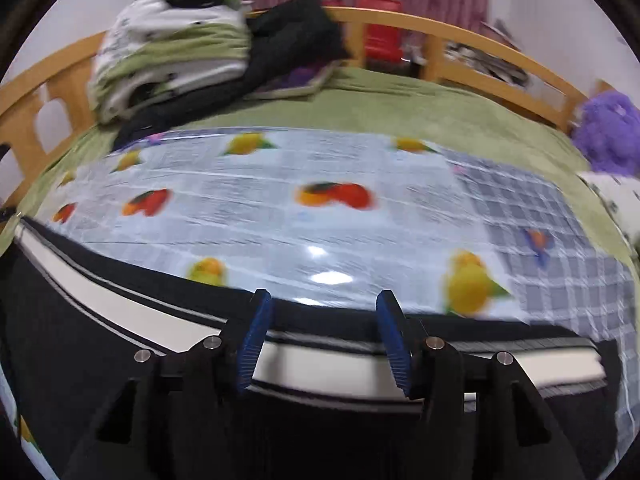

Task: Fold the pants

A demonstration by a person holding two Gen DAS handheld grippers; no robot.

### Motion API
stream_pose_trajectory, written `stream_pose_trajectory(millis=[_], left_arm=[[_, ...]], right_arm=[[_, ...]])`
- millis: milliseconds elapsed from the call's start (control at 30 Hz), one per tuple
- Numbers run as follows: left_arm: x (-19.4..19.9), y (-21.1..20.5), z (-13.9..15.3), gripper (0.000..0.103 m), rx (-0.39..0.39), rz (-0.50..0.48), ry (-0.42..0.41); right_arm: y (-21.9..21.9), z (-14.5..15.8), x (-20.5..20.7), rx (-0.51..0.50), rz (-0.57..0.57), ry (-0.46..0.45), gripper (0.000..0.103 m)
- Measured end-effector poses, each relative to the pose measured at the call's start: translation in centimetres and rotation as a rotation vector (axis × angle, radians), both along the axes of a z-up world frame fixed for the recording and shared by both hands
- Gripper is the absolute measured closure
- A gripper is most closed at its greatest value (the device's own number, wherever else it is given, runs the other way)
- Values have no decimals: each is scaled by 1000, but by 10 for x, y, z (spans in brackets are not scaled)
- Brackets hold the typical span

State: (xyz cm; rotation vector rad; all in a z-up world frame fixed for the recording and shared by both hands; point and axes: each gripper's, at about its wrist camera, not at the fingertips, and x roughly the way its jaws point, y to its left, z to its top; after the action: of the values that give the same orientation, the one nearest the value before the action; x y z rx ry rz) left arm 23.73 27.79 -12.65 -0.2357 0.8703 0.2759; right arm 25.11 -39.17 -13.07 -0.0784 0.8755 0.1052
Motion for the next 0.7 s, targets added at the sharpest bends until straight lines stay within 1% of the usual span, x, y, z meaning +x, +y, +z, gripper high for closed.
stream_pose_trajectory(millis=[33, 67, 100, 133, 200, 233, 267, 300, 333, 400, 433, 467, 500, 533, 567, 600, 633, 667, 700], left_arm=[[2, 1, -7, 49, -30, 5, 17], [5, 0, -16, 69, -53, 10, 42], [9, -2, -22, 79, -12, 29, 66], [11, -5, -23, 79, 9, 25, 63], [12, -8, -18, 83, 28, 23, 43], [11, -8, -13, 83, 32, 26, 20], [9, -8, -5, 83, 43, 30, -15], [9, -7, -1, 83, 48, 36, -22], [12, -6, -2, 83, 44, 44, -14], [20, -8, -13, 80, 61, 58, 60], [23, -12, -19, 78, 89, 62, 99], [22, -17, -20, 75, 120, 69, 121], [17, -22, -16, 75, 145, 71, 117], [11, -26, -9, 76, 161, 67, 99], [2, -33, 0, 66, 173, 52, 71], [-4, -39, 7, 52, 176, 37, 49], [-9, -45, 12, 45, 178, 18, 22], [-15, -56, 18, 39, 182, -12, -16], [-16, -63, 20, 39, 186, -35, -31]], right_arm=[[-13, -5, 0, -1, -38, 20, 50], [-20, -10, 1, -3, -63, 39, 50], [-29, -19, 2, -10, -90, 68, 50], [-35, -28, 4, -18, -100, 90, 50], [-38, -44, 11, -46, -107, 115, 54], [-35, -47, 13, -72, -115, 95, 59], [-33, -45, 15, -85, -124, 78, 71], [-32, -43, 17, -83, -132, 80, 82], [-32, -42, 22, -69, -154, 84, 97], [-33, -44, 26, -55, -167, 87, 97], [-32, -43, 26, -67, -159, 90, 96], [-31, -41, 26, -73, -149, 101, 96], [-33, -36, 26, -70, -139, 110, 96], [-37, -28, 20, -52, -141, 99, 96], [-43, -19, 12, -21, -153, 62, 94], [-51, -10, 3, 10, -179, 7, 91], [-55, -8, 3, 13, -192, -12, 78], [-59, -10, 3, 12, -206, -20, 71], [-63, -17, 9, 15, -218, 2, 71]])
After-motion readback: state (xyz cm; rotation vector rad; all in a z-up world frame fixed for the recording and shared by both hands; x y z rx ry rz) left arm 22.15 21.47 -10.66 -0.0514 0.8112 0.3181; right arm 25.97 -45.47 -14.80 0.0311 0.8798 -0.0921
